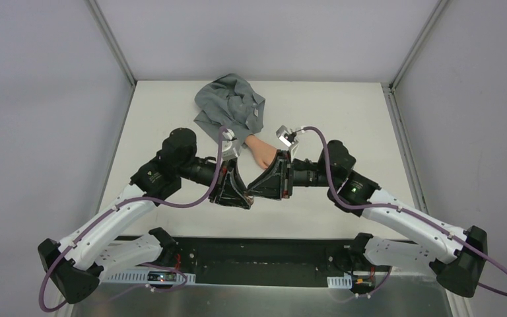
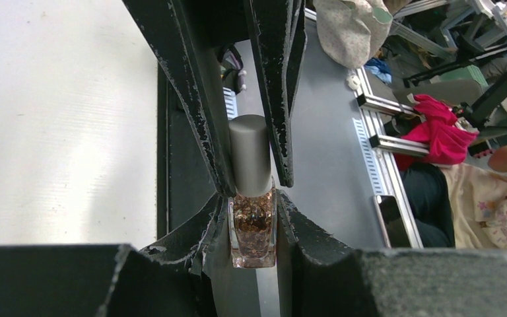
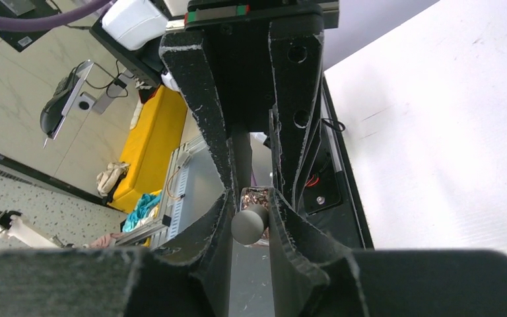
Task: Paint the nails
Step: Screw the nail polish bottle.
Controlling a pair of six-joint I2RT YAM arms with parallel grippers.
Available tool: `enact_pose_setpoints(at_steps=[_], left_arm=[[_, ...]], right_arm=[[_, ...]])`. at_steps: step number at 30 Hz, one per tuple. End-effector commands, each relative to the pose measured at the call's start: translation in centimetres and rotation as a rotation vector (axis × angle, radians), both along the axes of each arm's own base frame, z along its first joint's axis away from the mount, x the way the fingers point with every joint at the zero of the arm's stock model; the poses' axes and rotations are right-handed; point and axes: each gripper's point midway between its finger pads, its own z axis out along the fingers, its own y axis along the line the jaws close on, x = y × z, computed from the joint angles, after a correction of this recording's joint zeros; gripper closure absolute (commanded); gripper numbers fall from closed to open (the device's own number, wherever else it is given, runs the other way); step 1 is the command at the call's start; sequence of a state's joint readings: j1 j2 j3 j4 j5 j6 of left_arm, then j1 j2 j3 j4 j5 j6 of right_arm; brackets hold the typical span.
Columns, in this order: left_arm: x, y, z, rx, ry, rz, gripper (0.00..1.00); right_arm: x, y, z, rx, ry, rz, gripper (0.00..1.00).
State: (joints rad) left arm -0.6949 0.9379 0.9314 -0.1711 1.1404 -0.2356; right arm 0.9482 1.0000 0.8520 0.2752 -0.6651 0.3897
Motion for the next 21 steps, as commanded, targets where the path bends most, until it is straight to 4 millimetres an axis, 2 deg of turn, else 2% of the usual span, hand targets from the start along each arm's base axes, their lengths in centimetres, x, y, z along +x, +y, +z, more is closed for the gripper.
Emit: enact_pose_setpoints(at_steps=[1, 5, 11, 16, 21], left_arm=[[1.3, -0.2, 2.3, -0.077, -0.149, 0.080, 1.00], [2.7, -0.1, 1.9, -0.064, -0.183, 0.175, 1.00], [4.7, 0.2, 1.2, -0.037, -0.222, 0.304, 1.00], [7.3, 1.0, 0.4, 0.007, -0.255, 0.461, 1.00], [10.7, 2.6, -0.8, 0.074, -0.278, 0.679, 1.00]], right_arm=[[0.1, 0.3, -1.7, -0.059, 0.058, -0.039, 1.00], [1.9, 0.5, -3.3, -0.128, 0.162, -0.160, 1.00], [3.3, 1.1, -5.8, -0.257, 0.338, -0.261, 1.00], [4.3, 1.6, -8.3, -0.372, 0.455, -0.353, 1.00], [5.9, 2.5, -11.1, -0.479, 0.557, -0.495, 1.00]])
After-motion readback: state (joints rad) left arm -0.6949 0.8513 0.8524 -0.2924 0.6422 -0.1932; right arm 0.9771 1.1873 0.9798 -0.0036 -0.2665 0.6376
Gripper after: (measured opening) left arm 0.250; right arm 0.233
